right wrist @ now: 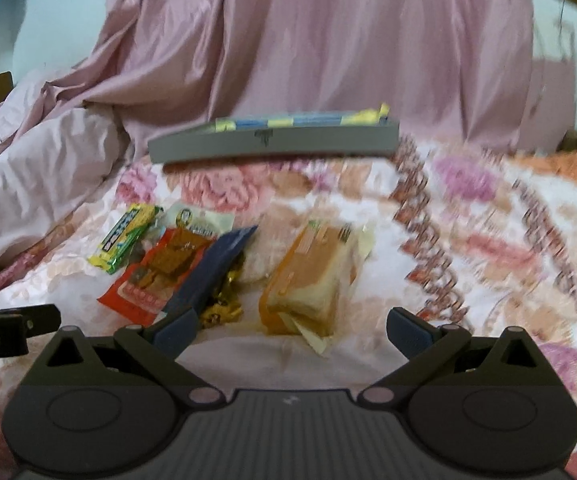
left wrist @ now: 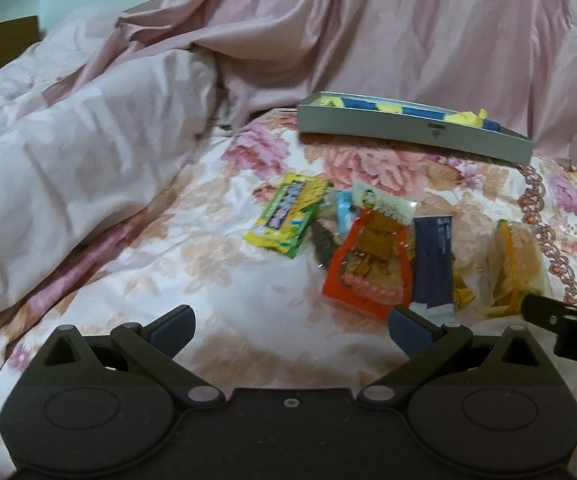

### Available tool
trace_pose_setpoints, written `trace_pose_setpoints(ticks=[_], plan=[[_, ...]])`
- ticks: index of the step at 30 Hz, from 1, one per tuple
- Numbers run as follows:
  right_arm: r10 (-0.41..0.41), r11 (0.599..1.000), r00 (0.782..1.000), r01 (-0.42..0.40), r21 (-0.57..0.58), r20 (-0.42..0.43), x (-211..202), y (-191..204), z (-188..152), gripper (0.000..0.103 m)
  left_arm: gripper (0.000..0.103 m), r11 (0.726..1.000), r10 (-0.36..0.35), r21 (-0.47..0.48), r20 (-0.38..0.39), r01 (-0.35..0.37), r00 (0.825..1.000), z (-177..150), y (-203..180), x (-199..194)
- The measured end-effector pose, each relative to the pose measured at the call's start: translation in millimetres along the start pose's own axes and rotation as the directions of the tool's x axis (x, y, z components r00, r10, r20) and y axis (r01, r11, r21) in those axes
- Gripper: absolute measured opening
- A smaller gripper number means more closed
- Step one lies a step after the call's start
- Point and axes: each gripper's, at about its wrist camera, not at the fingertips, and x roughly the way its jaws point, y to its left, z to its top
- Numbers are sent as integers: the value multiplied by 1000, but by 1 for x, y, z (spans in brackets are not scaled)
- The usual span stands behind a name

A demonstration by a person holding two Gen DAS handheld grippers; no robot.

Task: Organize snacks
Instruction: 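Grasp the dark blue stick pack with the left gripper while the right gripper grasps the wrapped bread loaf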

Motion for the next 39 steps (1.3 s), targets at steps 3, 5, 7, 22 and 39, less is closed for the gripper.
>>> trace_pose_setpoints(ticks=[3, 5, 7, 22, 39], plan=[[26, 999, 1000, -26, -19, -15, 12, -6, 6, 103, 102, 999, -43, 31, 3, 42, 999, 8, -6, 10], [24, 998, 1000, -25, -50, -10, 19, -7, 11, 103, 102, 996, -76, 52, 7, 76, 997, 14, -11, 16], [26, 997, 1000, -26, -71, -1, 25, -8, 14, 103, 102, 992, -109, 68, 7, 108, 994, 19, -17, 22], [124, 992, 989, -123, 22, -81, 85, -30, 36, 102, 99, 920, -326, 209, -65, 332, 943, 31, -49, 72], [151, 984, 972, -131, 119, -179, 94, -50, 41, 66, 62, 899, -392, 143, -156, 413, 907, 37, -69, 94]])
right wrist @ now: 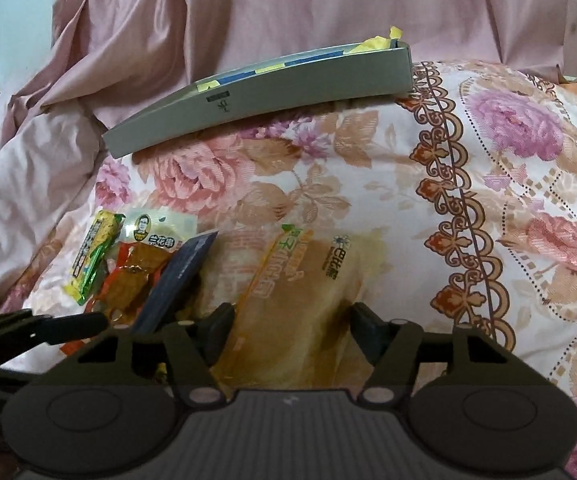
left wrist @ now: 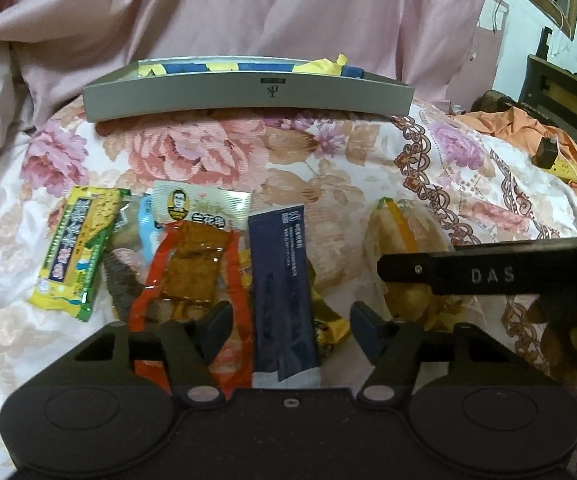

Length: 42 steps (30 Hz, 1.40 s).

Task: Organize snacks
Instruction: 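Grasp the dark blue stick pack with the left gripper while the right gripper grasps the wrapped bread loaf, then carry the blue pack and bread loaf into the grey tray and open both grippers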

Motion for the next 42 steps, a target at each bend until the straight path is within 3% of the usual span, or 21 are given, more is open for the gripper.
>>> trace_pose_setpoints(ticks=[10, 19, 25, 27, 31, 33, 42], plan=[[-15, 999, 1000, 15, -39, 4, -7, 3, -1, 59, 55, 995, -9, -97, -65, 3, 998, 14, 9, 23], [-36, 994, 999, 37, -105, 14, -6, 11, -3, 60, 39, 990, -20, -139, -113, 4, 993, 17, 8, 27], [-64, 983, 998, 65, -170, 9, -9, 22, -8, 61, 43, 988, -21, -155, -118, 2, 993, 17, 9, 31], [-71, 980, 997, 70, -184, -1, -6, 24, -10, 66, 44, 990, -9, -141, -125, -9, 992, 19, 8, 34], [-50, 990, 998, 46, -131, -29, 0, 18, -11, 67, 40, 988, -4, -152, -138, -17, 990, 22, 8, 34], [-46, 992, 999, 42, -118, -26, 1, 17, -12, 63, 33, 988, 13, -151, -143, -35, 990, 23, 7, 33], [-76, 981, 996, 82, -176, 40, -6, 28, -16, 51, 29, 981, 38, -186, -124, -61, 992, 24, 5, 19]])
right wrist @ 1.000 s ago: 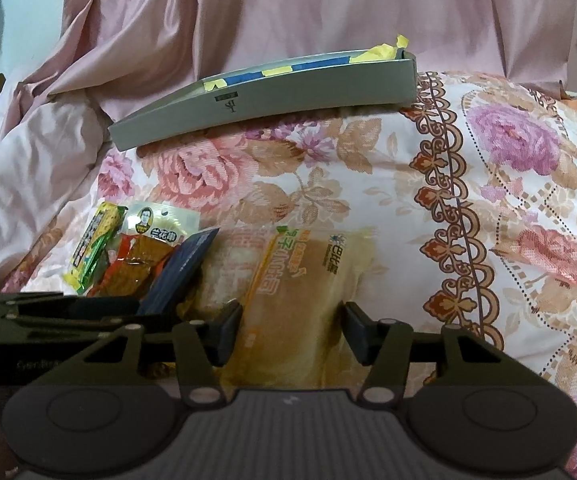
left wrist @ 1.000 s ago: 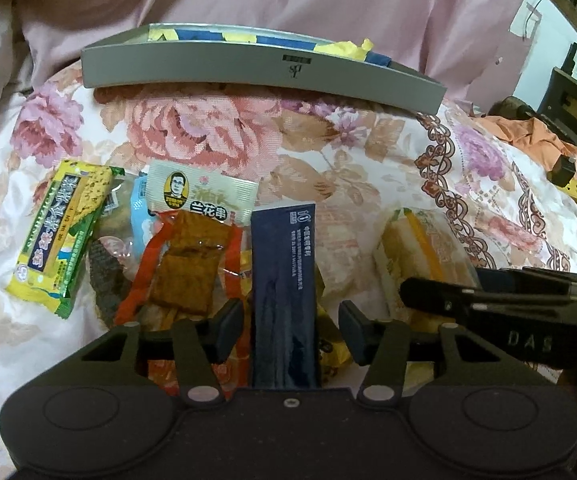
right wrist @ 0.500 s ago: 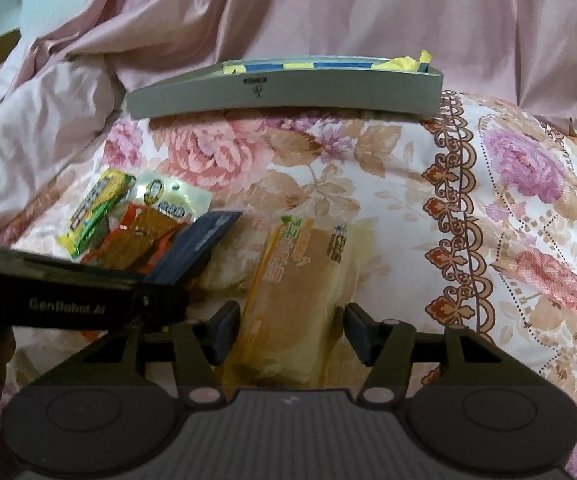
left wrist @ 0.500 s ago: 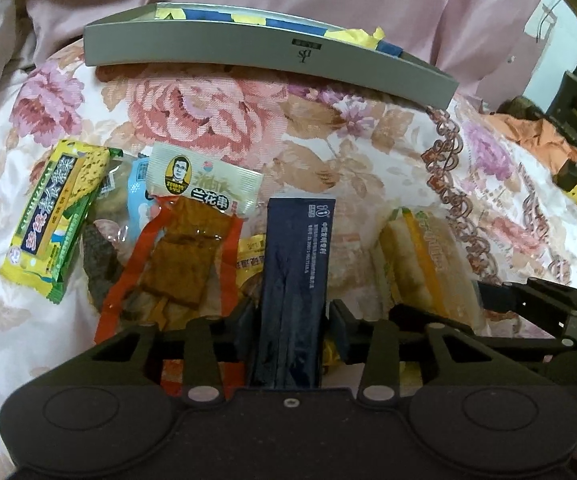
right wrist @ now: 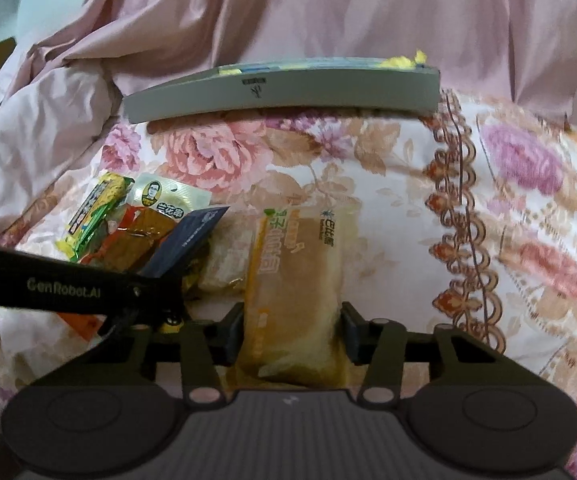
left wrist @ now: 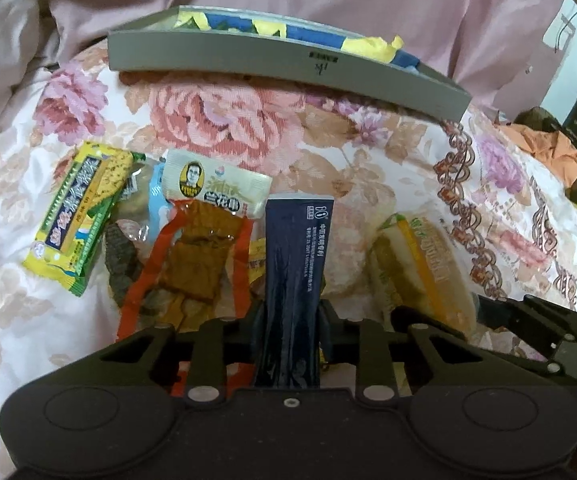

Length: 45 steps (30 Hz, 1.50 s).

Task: Organize snacks
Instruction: 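Carry the blue pack and bread loaf into the grey tray and open both grippers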

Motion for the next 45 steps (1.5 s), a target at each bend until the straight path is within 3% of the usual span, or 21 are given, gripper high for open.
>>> trace_pose_setpoints(ticks=[9, 16, 27, 36, 40, 45], plan=[[-48, 990, 995, 59, -131, 90, -14, 16, 0, 50, 29, 1000, -3, -21, 65, 4, 998, 8, -5, -23], [-56, 989, 981, 80, -123, 186, -23, 9, 16, 50, 29, 999, -1, -51, 161, 9, 987, 38, -9, -36], [-72, 991, 933, 106, -77, 352, -23, -31, 84, 50, 29, 993, -3, -114, 306, 40, 952, 121, -14, -39], [-46, 989, 904, 102, -109, 426, 13, -50, 157, 50, 29, 986, 9, -155, 391, 56, 920, 196, -15, -12], [-34, 987, 903, 98, -128, 428, 35, -51, 182, 50, 29, 984, 30, -173, 405, 44, 914, 219, -10, 8], [-42, 984, 915, 107, -142, 401, 70, -51, 199, 50, 29, 981, 62, -192, 388, 15, 920, 237, 1, 40]])
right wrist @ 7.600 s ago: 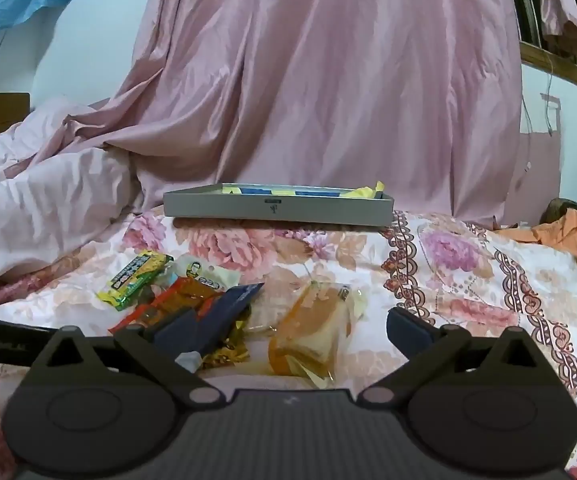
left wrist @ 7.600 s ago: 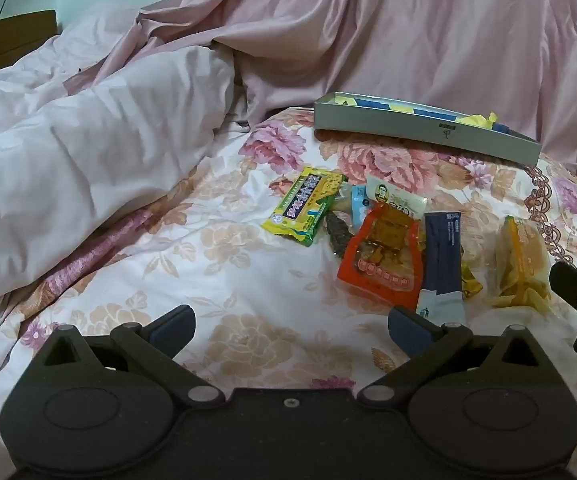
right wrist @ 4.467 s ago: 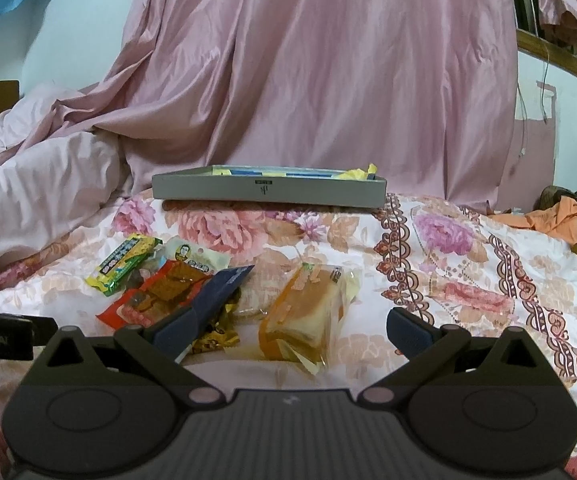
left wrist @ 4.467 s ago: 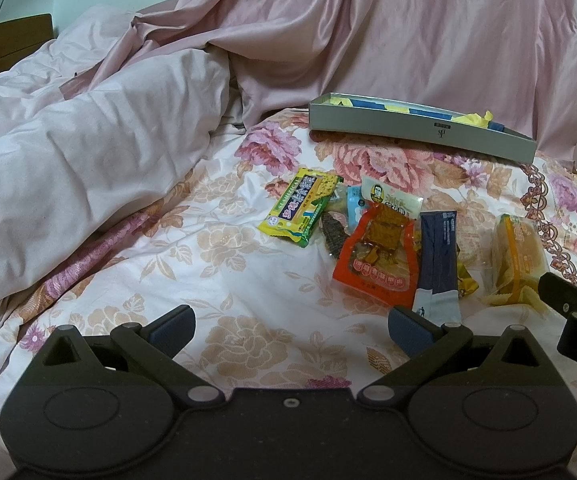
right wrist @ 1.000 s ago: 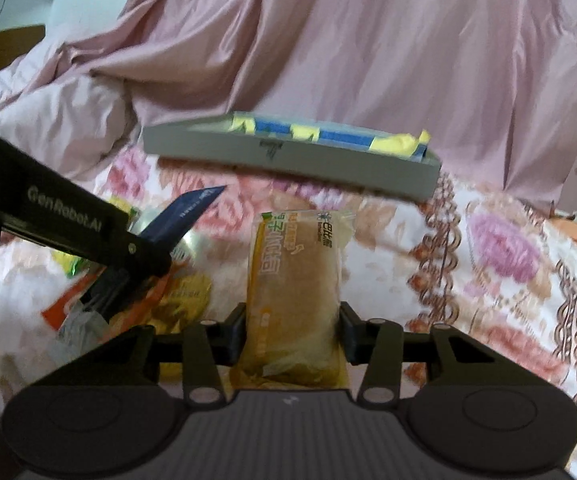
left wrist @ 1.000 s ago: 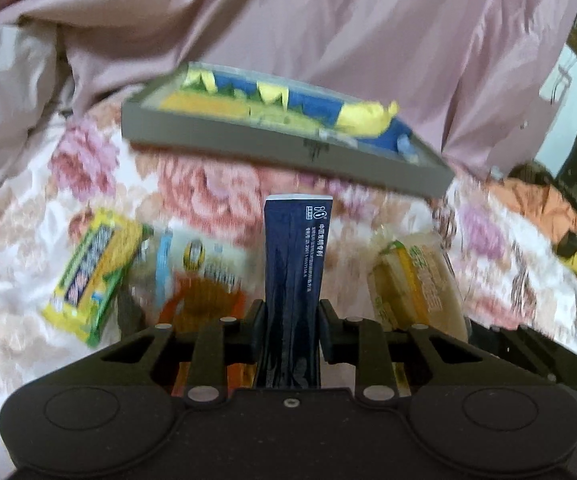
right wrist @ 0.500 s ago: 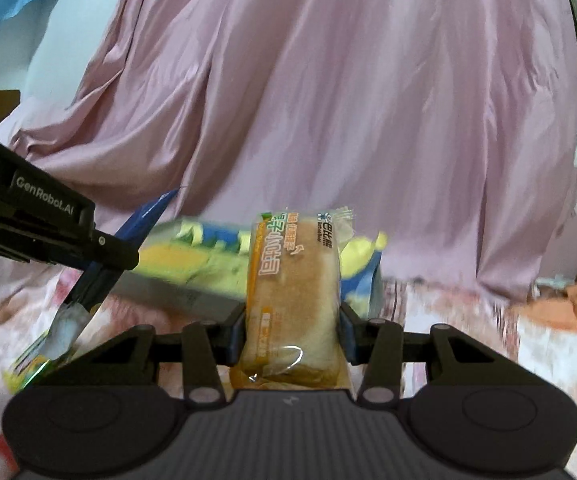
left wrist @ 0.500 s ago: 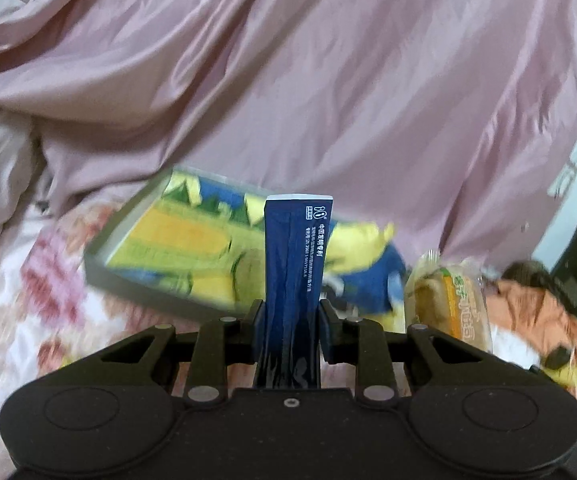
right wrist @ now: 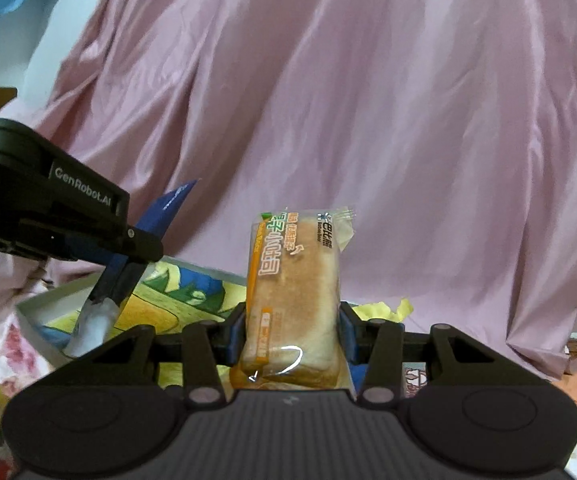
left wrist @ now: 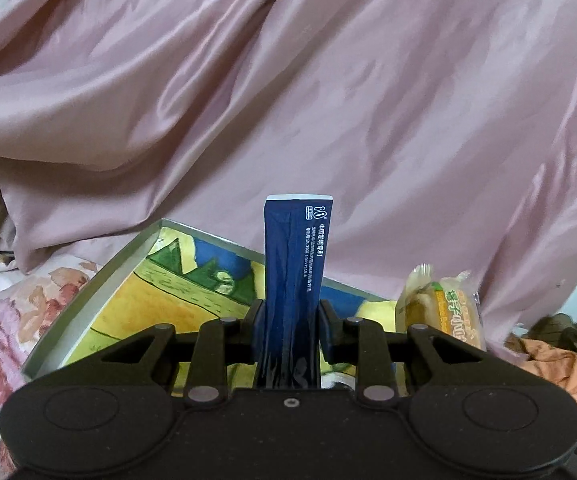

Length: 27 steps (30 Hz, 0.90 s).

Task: Organize snacks
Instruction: 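Carry the blue pack and bread loaf into the grey tray and open both grippers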

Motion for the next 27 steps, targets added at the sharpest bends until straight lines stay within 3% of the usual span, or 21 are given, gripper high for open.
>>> trace_pose_setpoints(ticks=[9, 27], plan=[[8, 999, 992, -4, 33, -125, 43, -4, -20, 50, 29, 1000, 20, -5, -57, -20, 998, -23, 14, 28], [79, 987, 974, -46, 155, -214, 15, -13, -37, 50, 31, 999, 29, 39, -123, -24, 992, -43, 16, 35]])
